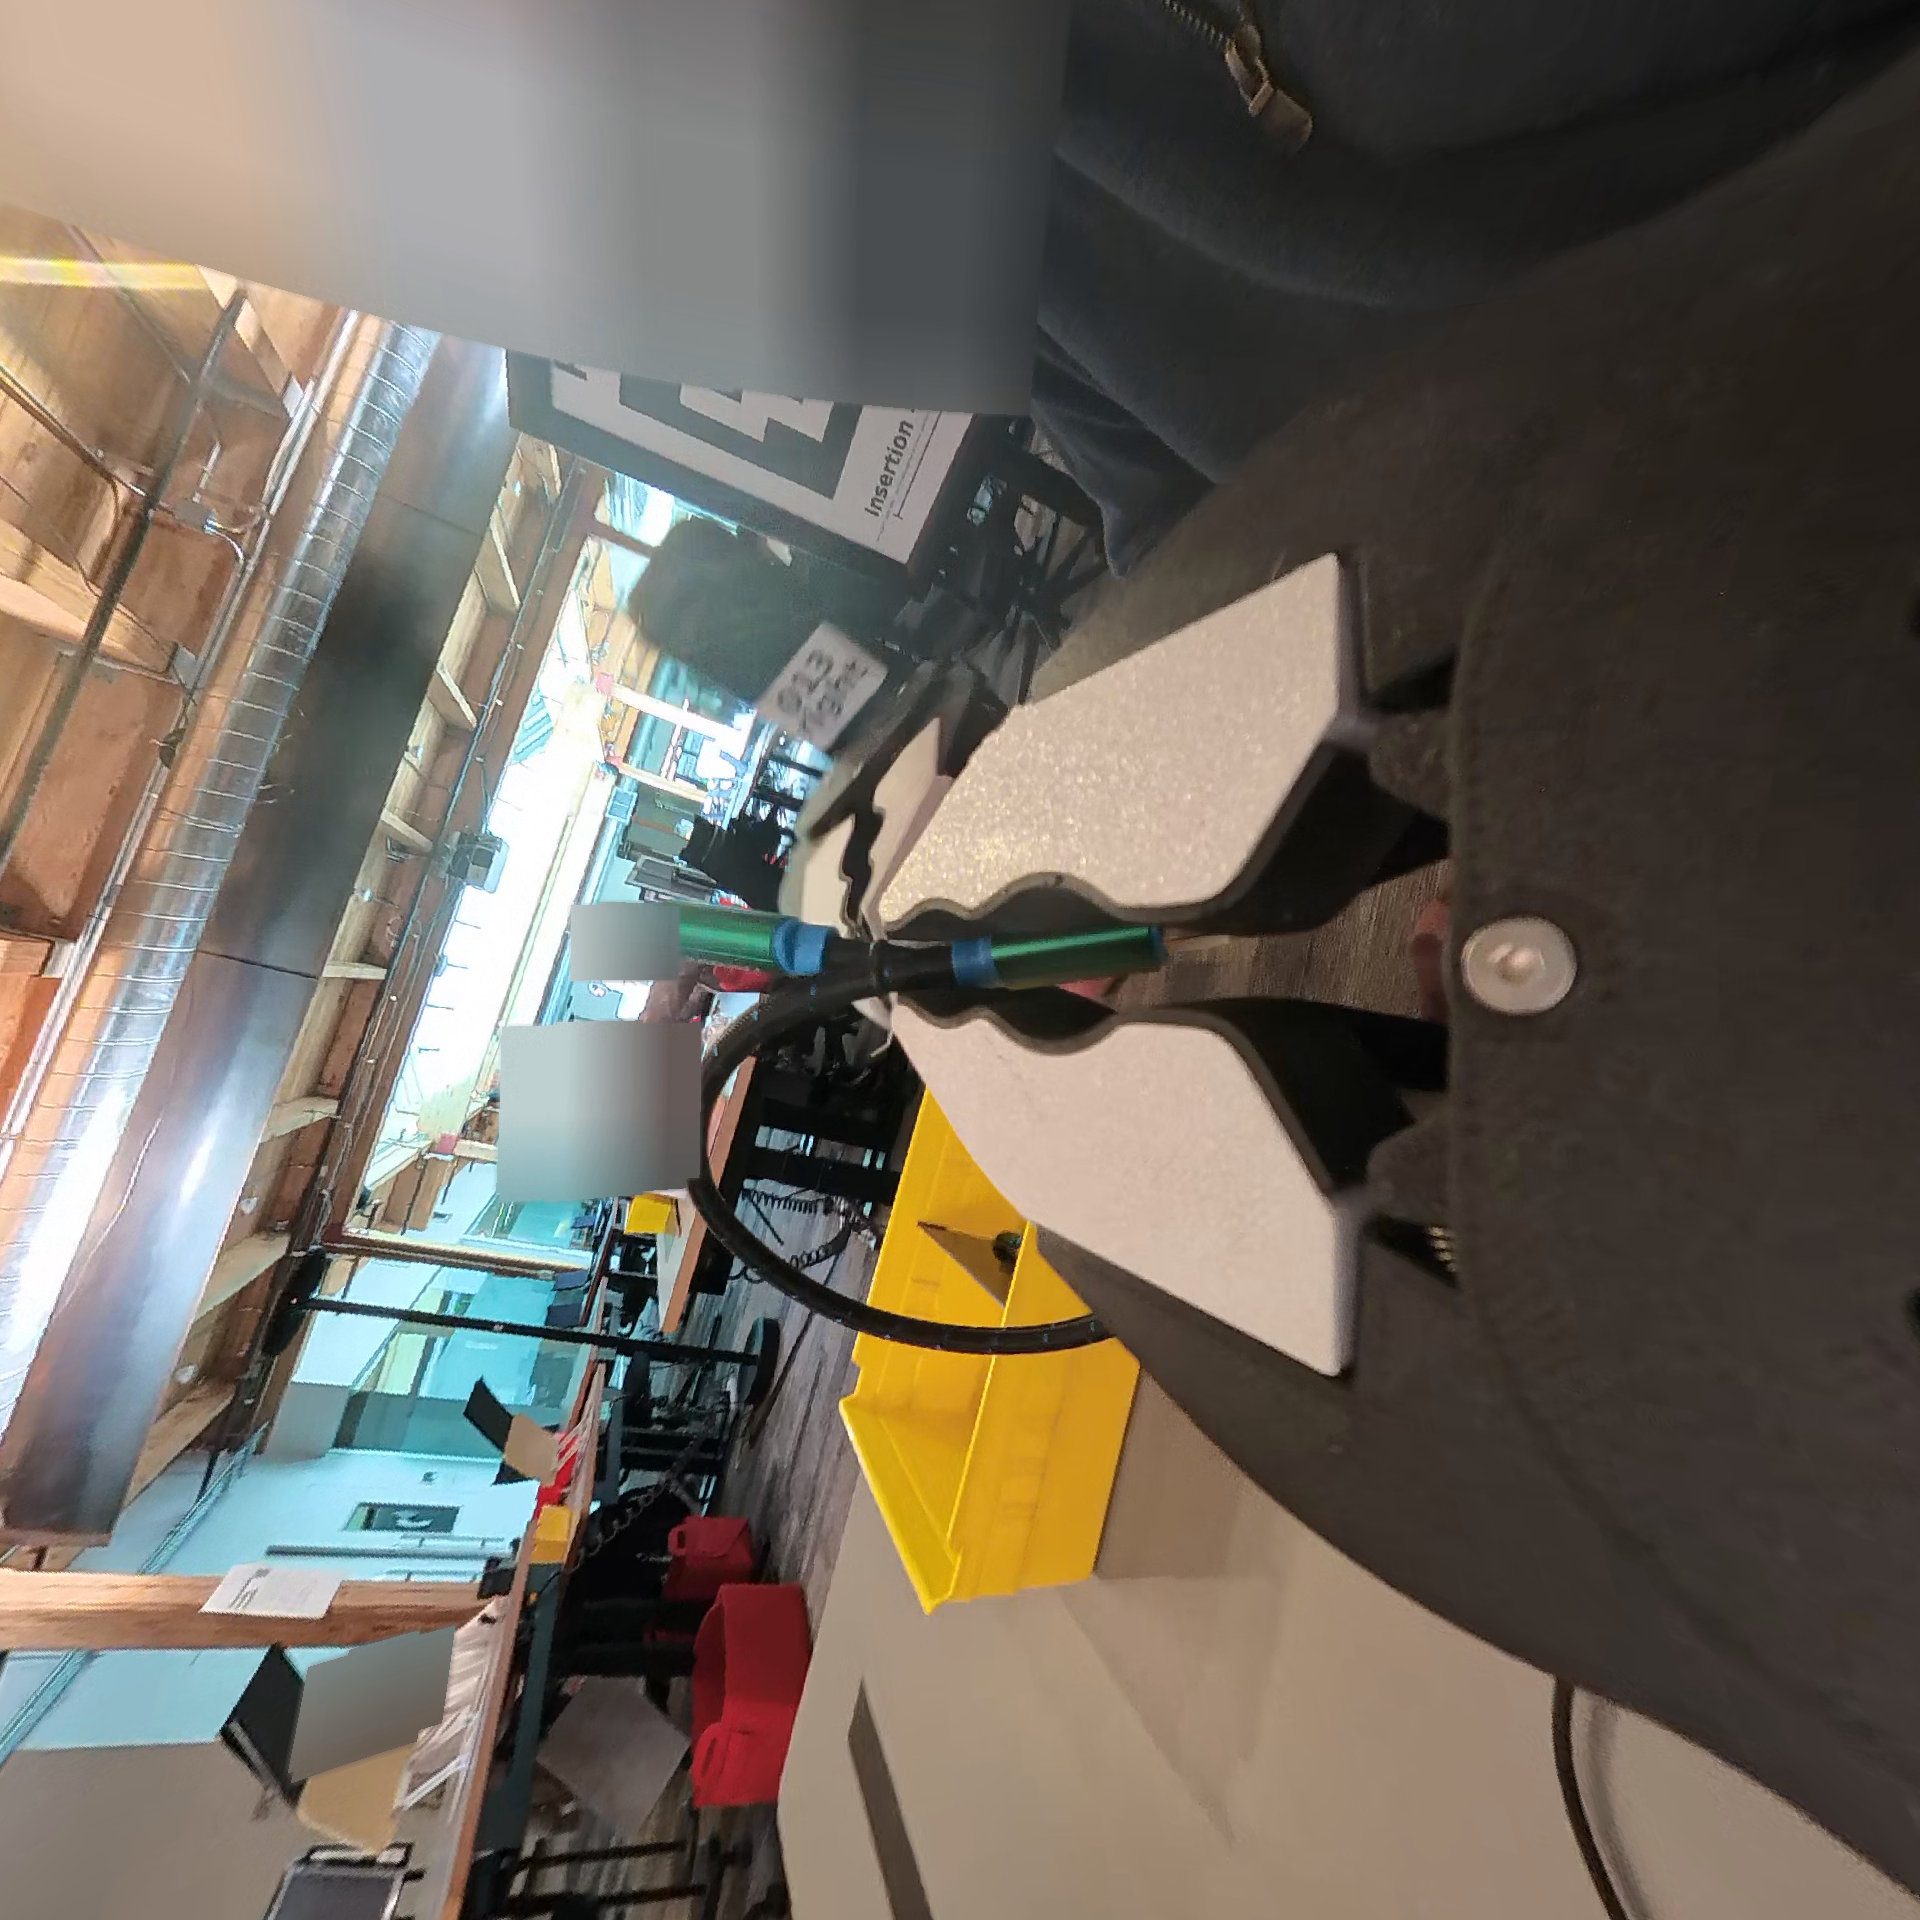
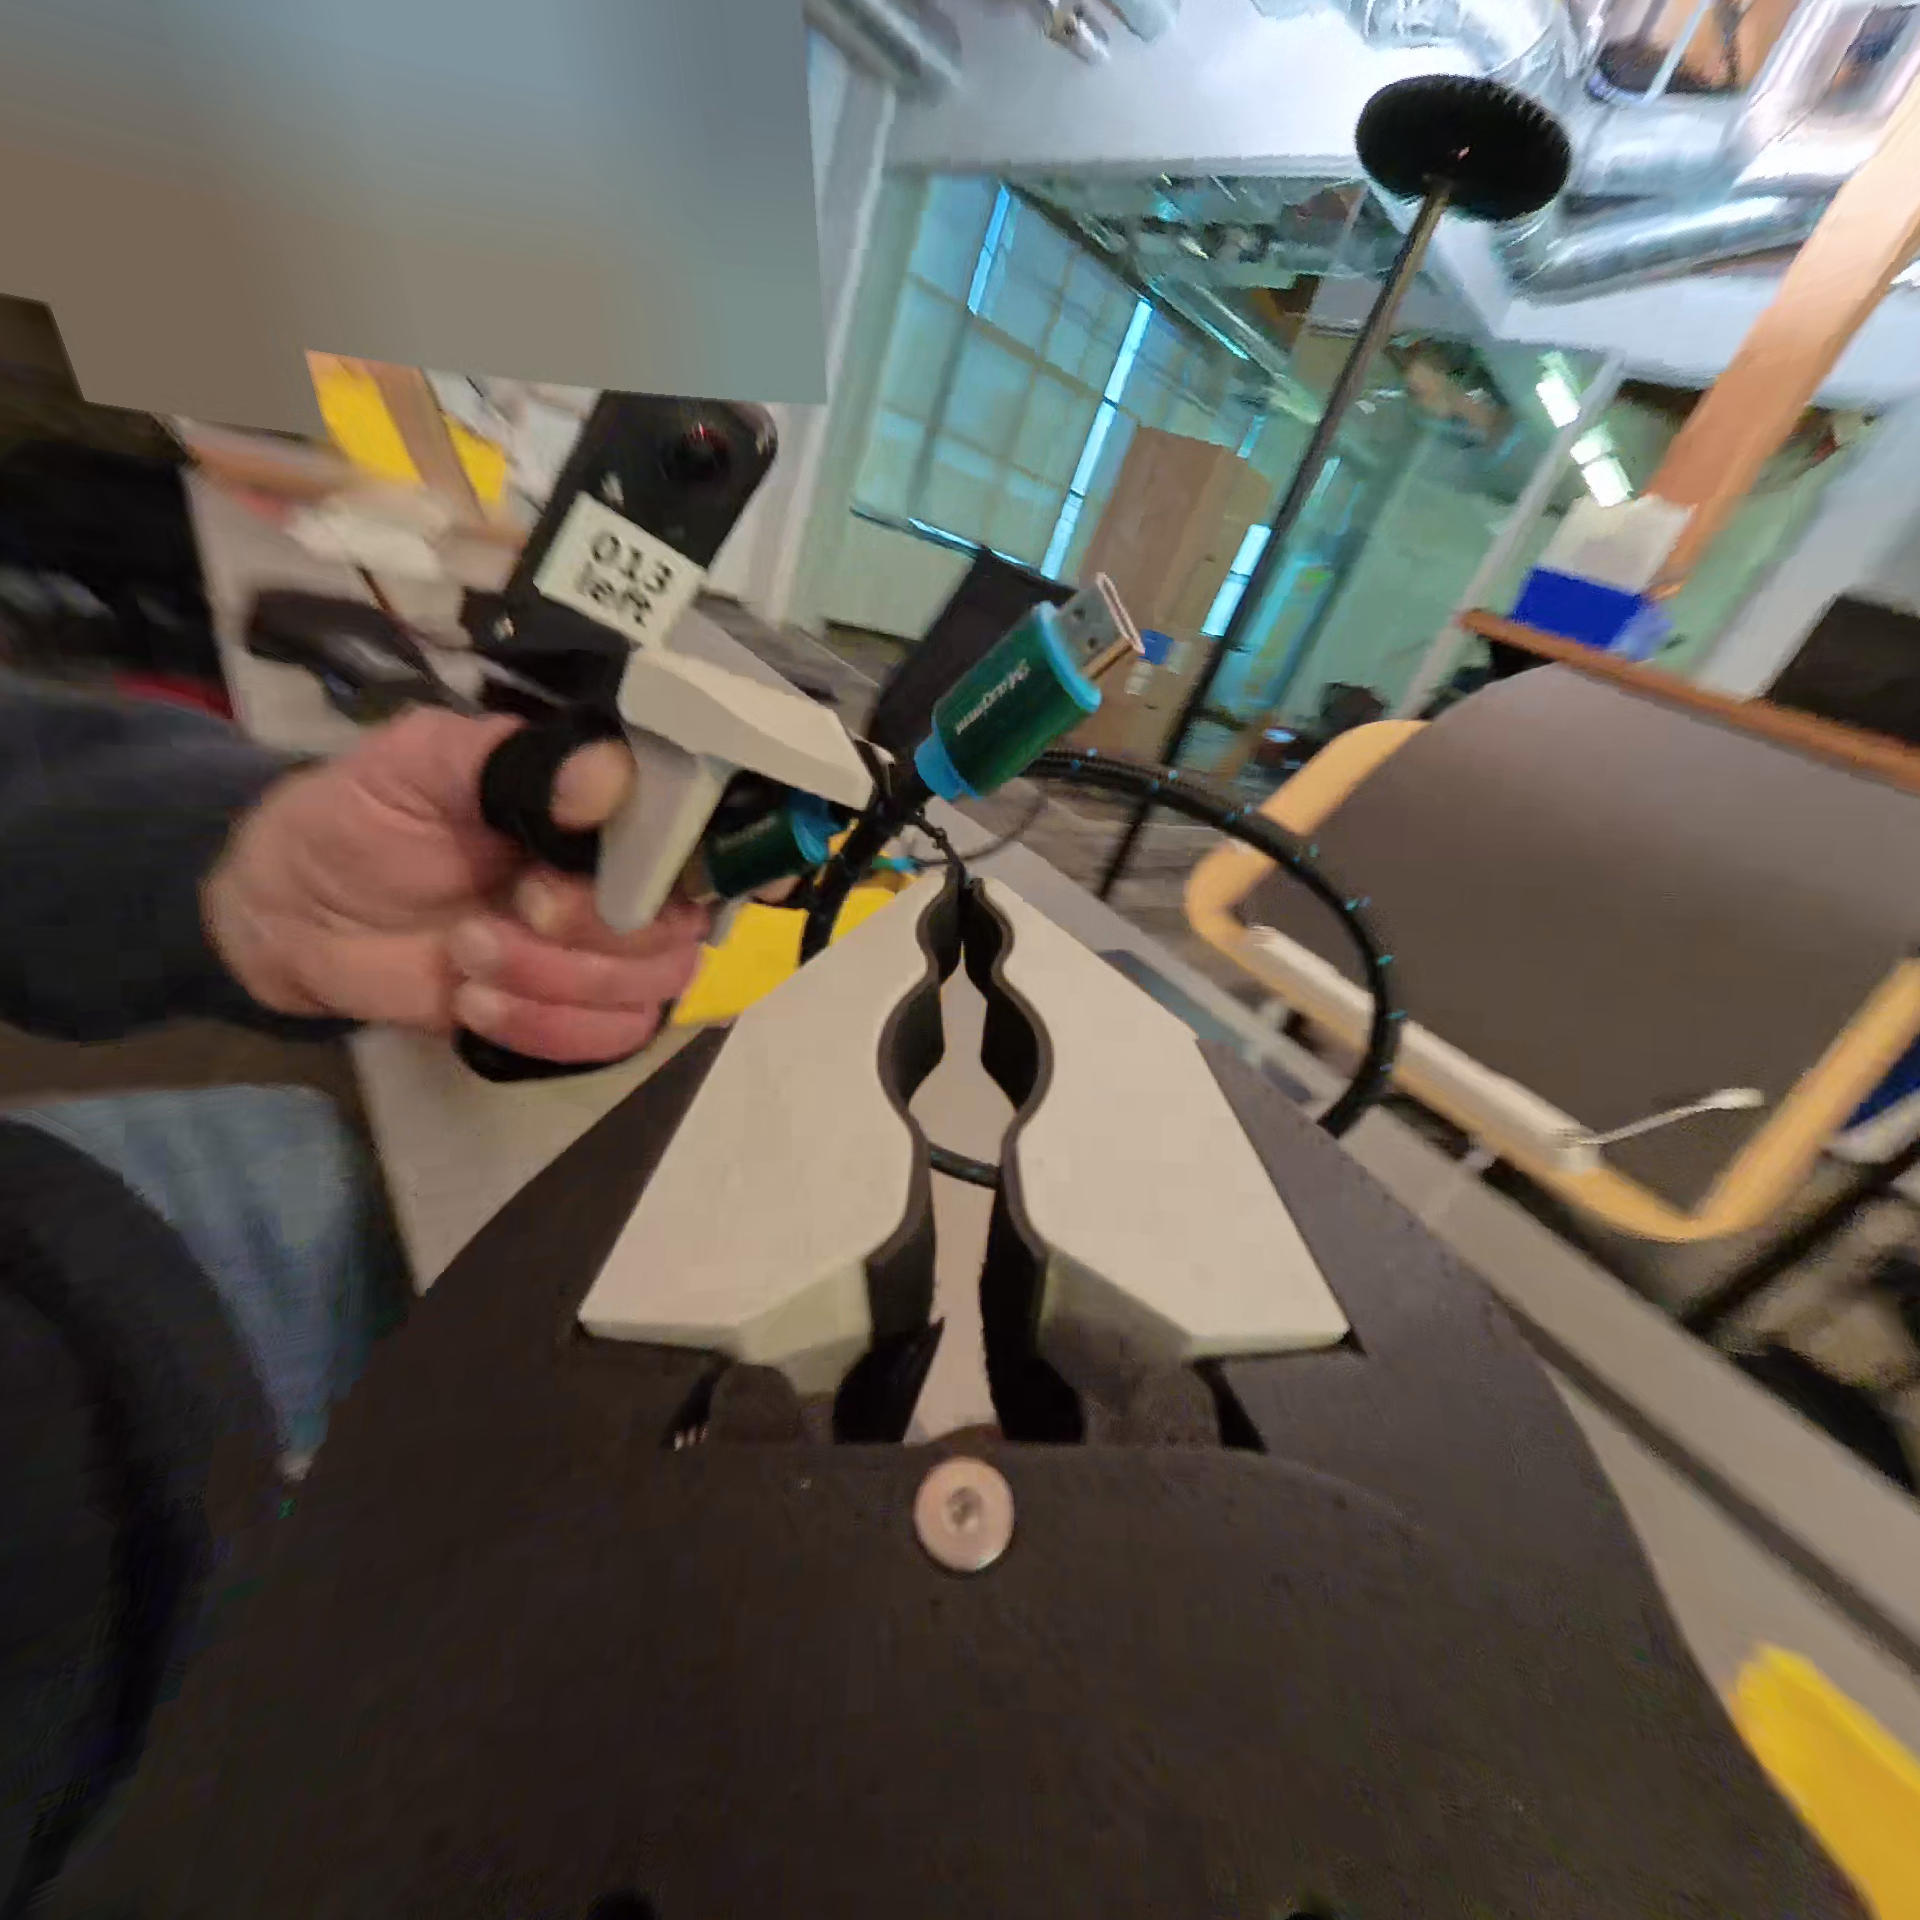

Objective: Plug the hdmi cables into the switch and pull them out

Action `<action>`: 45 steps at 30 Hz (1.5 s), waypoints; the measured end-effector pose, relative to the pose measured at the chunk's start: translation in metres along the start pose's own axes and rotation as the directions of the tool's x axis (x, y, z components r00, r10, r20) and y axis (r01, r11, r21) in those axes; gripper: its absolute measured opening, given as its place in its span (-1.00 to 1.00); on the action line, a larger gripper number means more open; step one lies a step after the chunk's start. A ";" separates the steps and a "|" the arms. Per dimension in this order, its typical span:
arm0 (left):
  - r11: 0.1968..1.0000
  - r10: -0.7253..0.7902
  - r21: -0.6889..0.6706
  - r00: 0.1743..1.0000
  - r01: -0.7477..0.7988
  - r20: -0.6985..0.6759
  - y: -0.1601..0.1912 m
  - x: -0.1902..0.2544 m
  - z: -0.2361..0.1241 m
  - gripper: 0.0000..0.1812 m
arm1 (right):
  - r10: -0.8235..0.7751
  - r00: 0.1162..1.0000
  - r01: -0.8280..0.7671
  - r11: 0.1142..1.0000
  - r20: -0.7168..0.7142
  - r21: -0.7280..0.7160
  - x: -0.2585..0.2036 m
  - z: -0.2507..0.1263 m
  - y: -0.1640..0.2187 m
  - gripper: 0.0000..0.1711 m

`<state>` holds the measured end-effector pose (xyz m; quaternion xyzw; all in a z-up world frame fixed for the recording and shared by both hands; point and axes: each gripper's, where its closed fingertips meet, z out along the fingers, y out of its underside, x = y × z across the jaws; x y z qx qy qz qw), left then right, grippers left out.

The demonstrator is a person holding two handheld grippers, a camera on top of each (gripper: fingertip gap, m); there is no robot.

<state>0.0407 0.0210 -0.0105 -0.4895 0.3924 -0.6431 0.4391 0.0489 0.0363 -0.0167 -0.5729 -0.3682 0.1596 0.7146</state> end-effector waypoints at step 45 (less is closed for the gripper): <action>0.997 0.062 0.034 0.998 -0.063 0.018 -0.002 0.004 0.001 -0.92 | 0.604 0.664 -0.724 0.665 0.441 0.180 -0.009 -0.006 -0.021 -1.00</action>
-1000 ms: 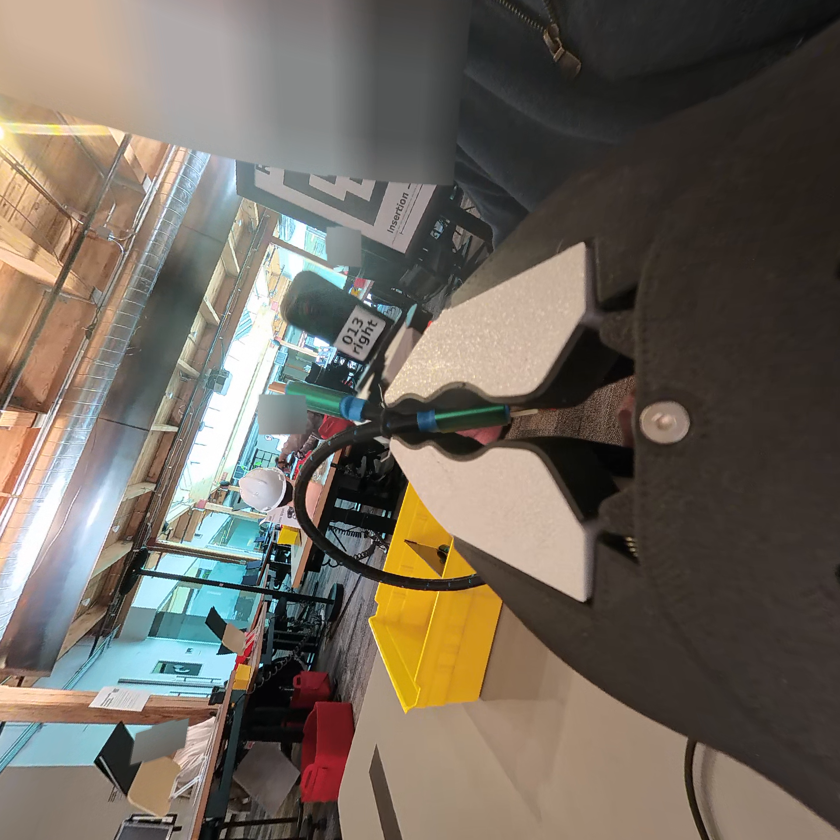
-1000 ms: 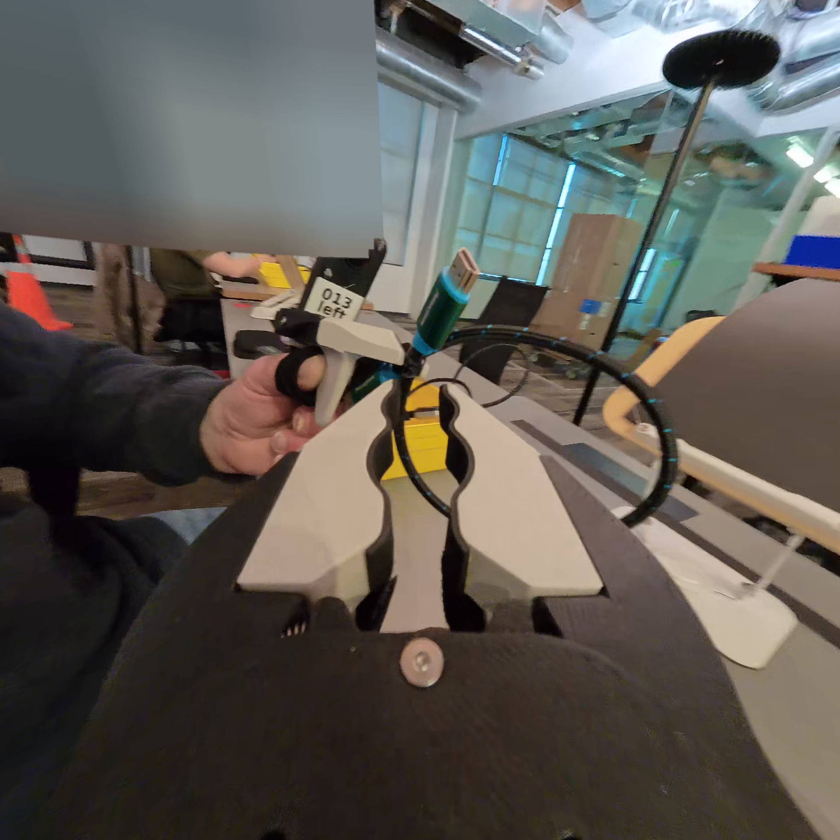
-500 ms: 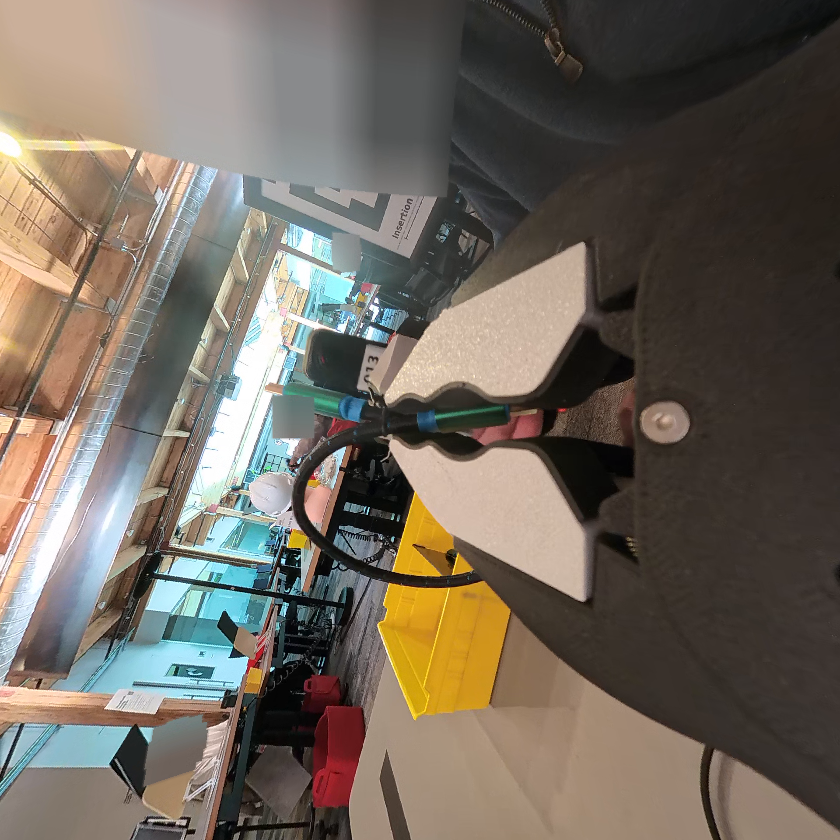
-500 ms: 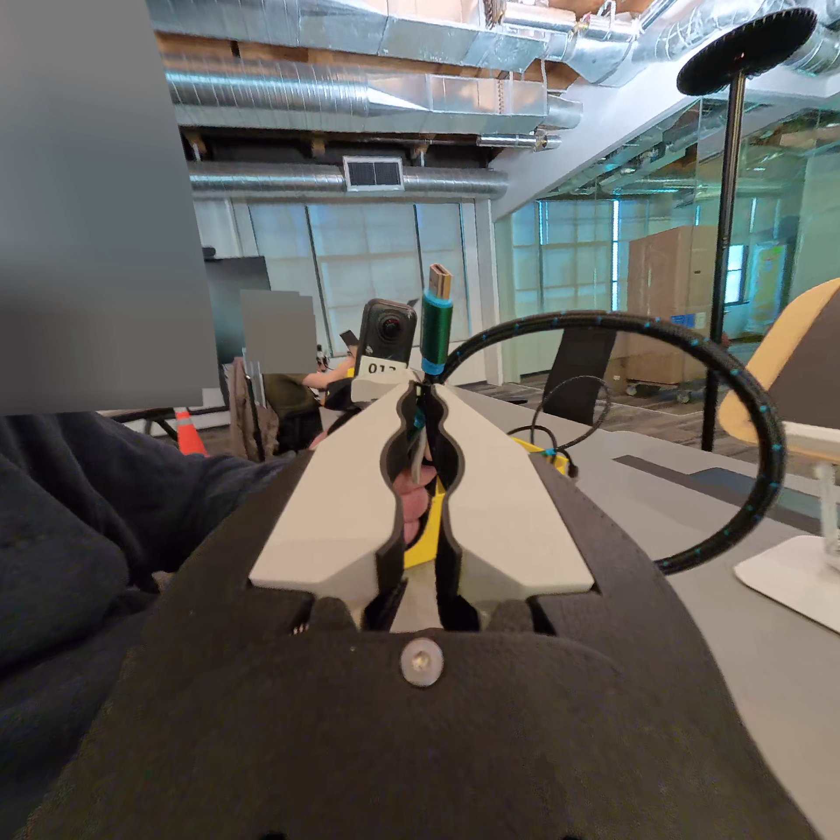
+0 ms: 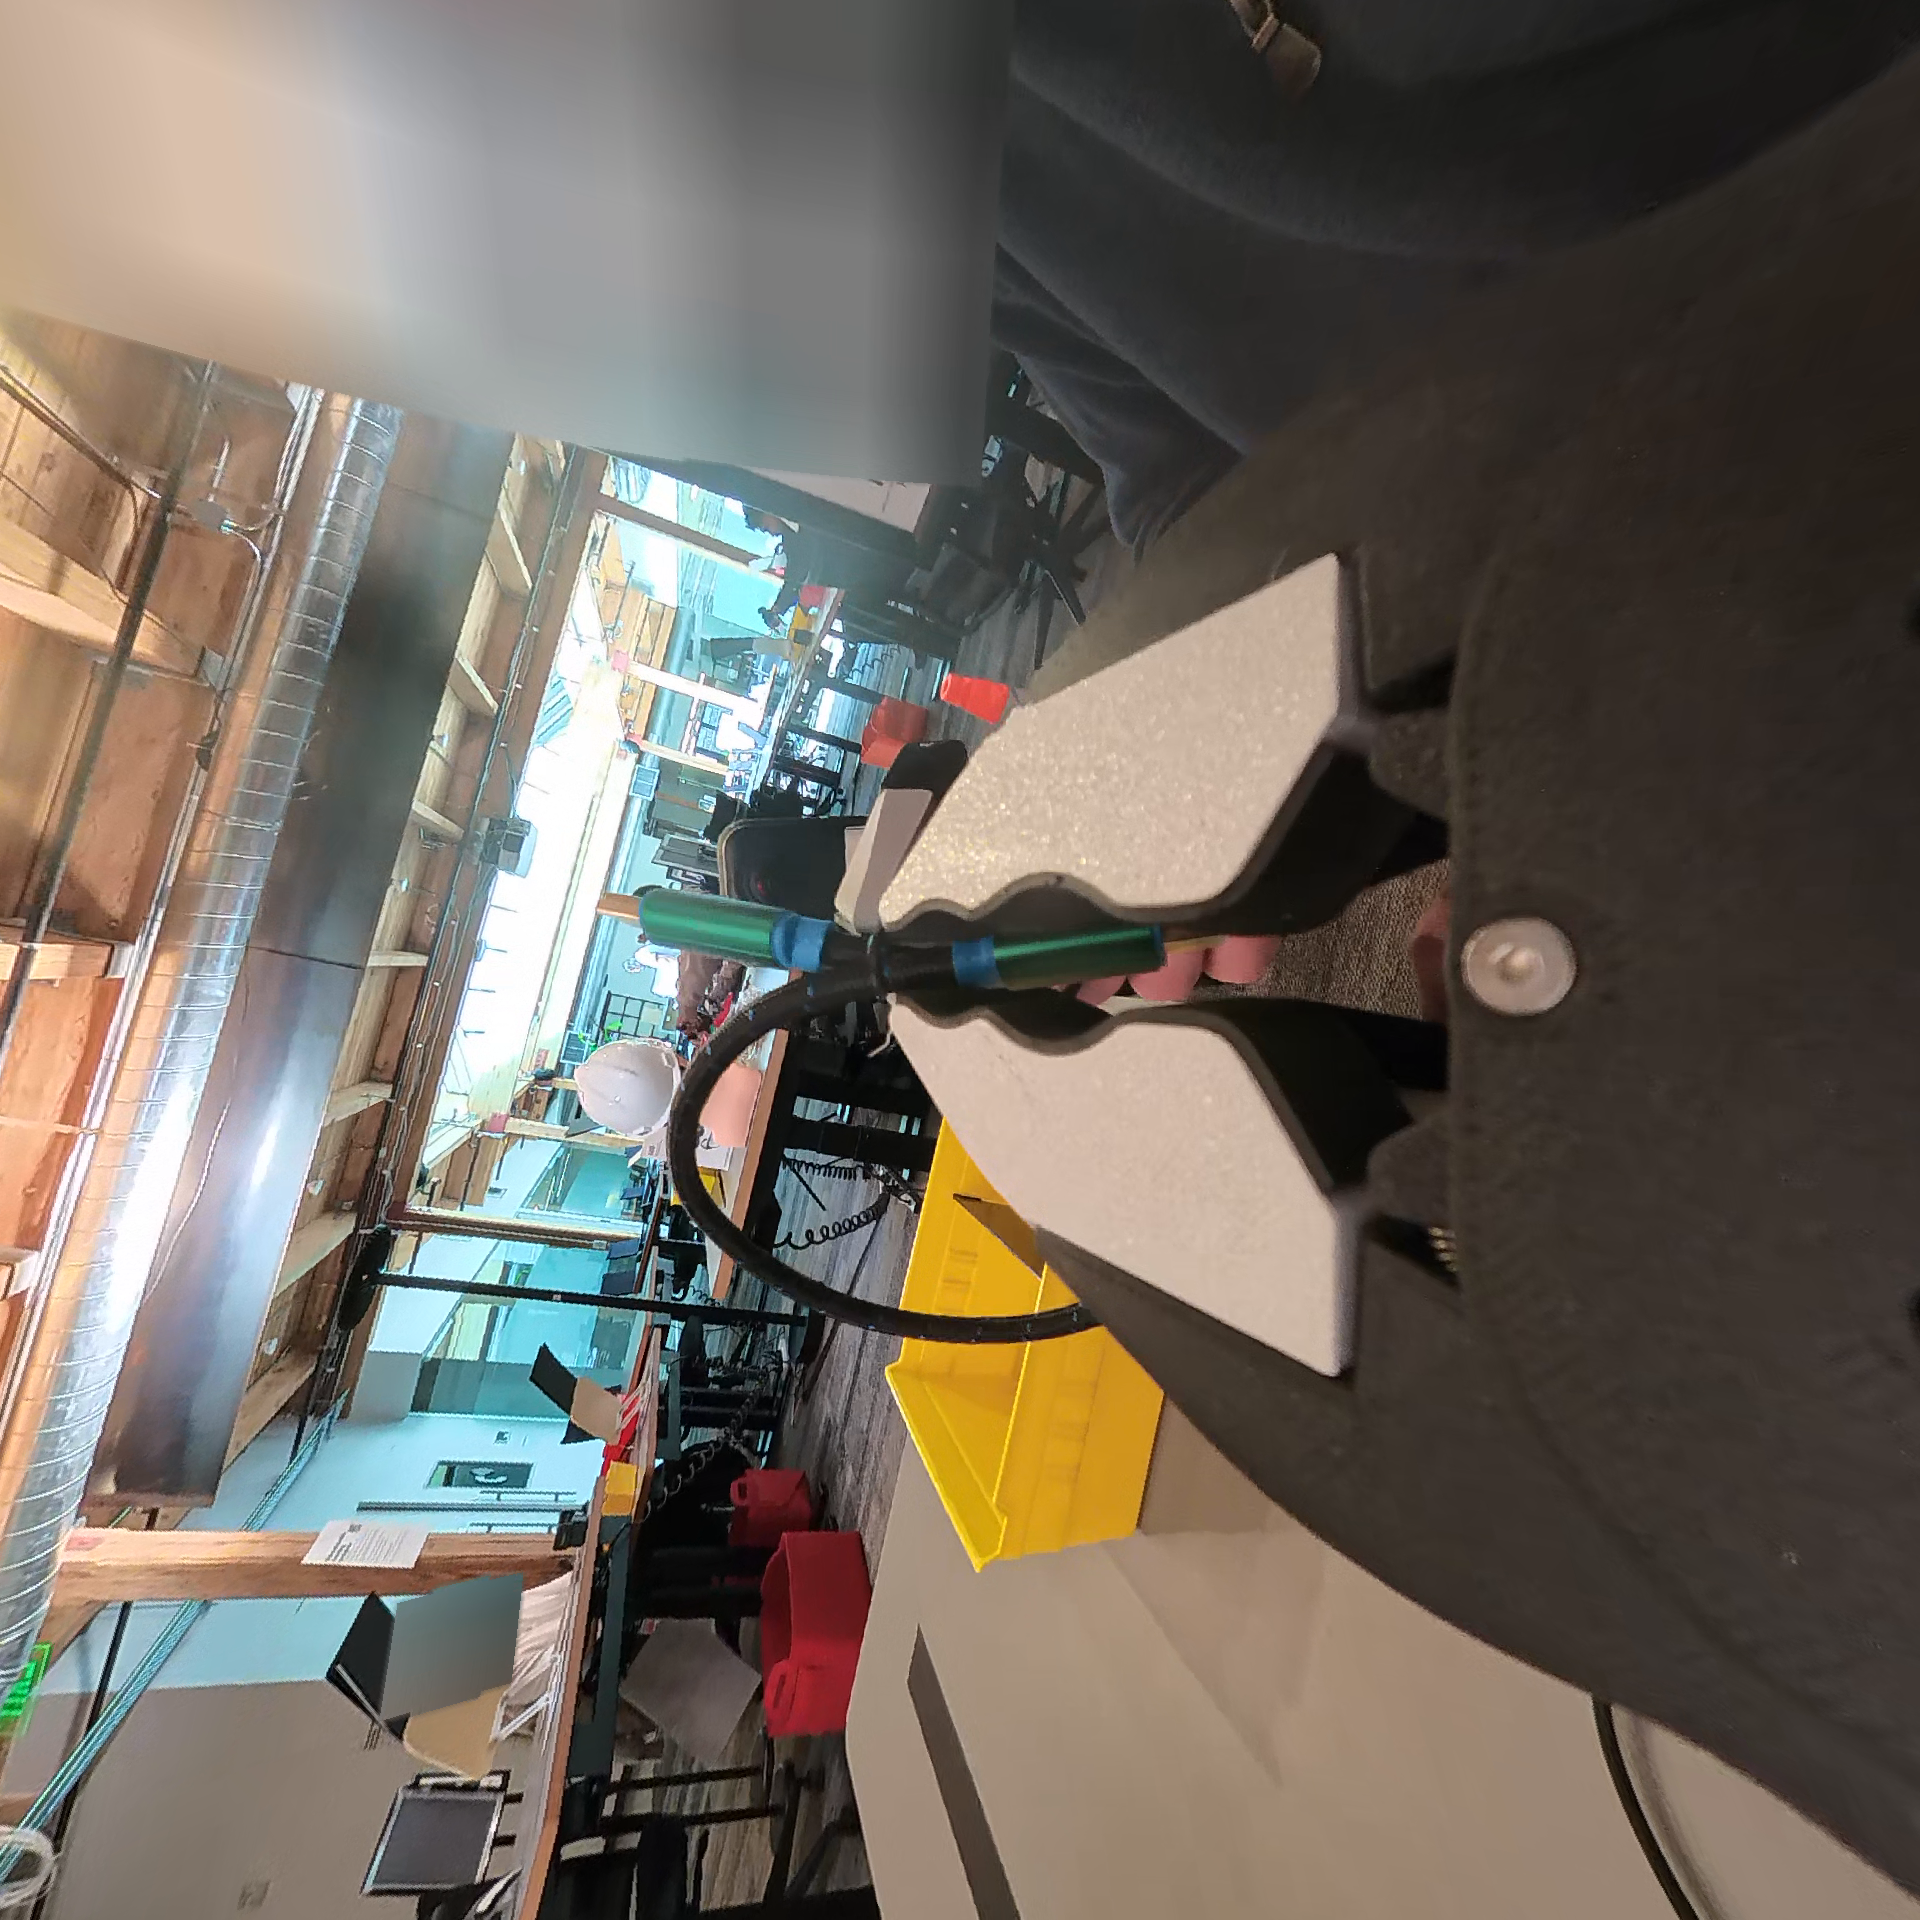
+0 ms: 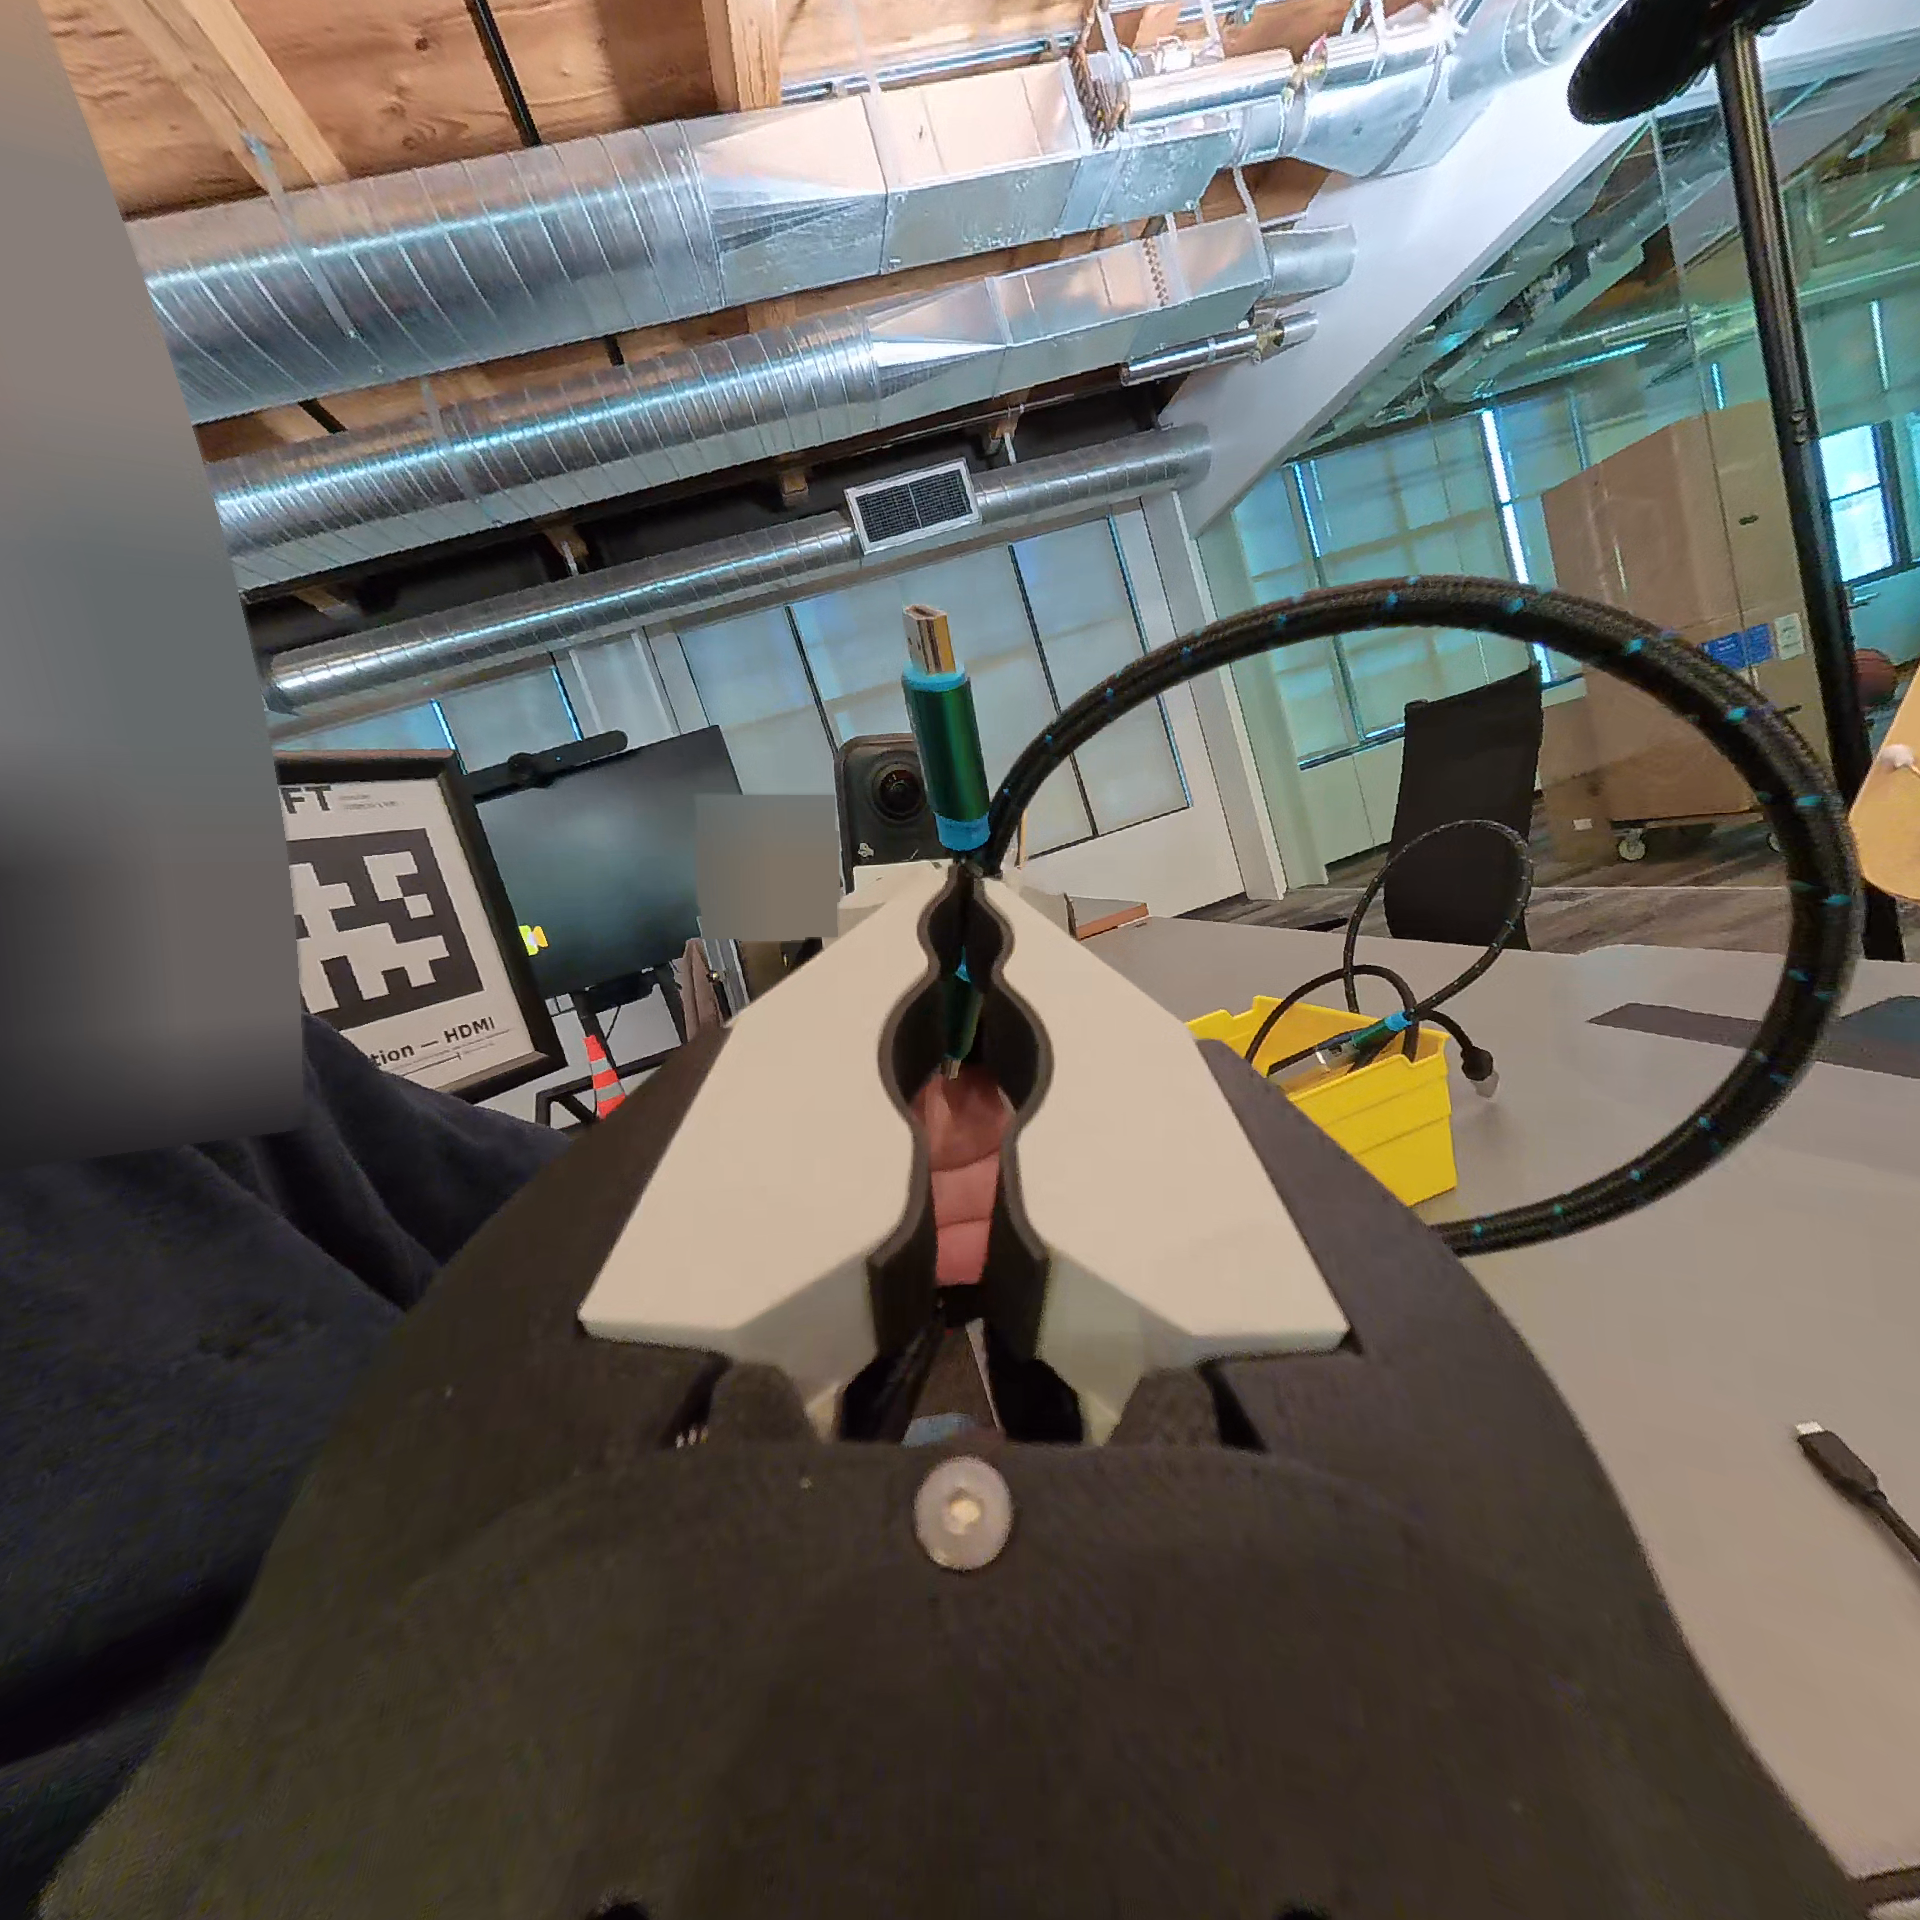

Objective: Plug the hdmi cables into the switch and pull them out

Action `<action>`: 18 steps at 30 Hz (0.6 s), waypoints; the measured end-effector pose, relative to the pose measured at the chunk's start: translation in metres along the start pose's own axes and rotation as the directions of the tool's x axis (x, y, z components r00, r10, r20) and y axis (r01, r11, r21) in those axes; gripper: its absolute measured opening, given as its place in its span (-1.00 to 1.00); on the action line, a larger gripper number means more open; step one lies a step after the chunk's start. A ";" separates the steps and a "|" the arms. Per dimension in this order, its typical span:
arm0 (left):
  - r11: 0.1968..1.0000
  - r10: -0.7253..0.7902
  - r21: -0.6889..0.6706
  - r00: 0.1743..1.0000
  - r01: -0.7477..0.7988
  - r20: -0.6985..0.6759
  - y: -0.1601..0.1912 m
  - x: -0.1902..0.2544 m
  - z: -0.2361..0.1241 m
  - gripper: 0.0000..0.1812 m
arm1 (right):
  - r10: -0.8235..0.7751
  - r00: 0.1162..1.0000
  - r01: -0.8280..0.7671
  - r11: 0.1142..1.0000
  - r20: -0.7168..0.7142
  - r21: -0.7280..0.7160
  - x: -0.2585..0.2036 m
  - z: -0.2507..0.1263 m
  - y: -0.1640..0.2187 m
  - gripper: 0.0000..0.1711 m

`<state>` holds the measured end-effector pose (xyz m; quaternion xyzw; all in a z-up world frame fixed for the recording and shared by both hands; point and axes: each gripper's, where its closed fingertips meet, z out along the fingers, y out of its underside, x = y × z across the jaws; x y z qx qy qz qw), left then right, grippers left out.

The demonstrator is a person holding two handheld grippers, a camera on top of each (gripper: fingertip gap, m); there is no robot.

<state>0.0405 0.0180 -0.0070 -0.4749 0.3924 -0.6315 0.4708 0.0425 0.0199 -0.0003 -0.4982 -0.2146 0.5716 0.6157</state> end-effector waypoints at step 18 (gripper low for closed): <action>1.000 0.006 0.002 1.000 -0.006 0.004 -0.001 0.001 -0.001 -0.92 | -0.005 1.000 0.004 1.000 0.018 0.019 -0.002 0.001 -0.002 -1.00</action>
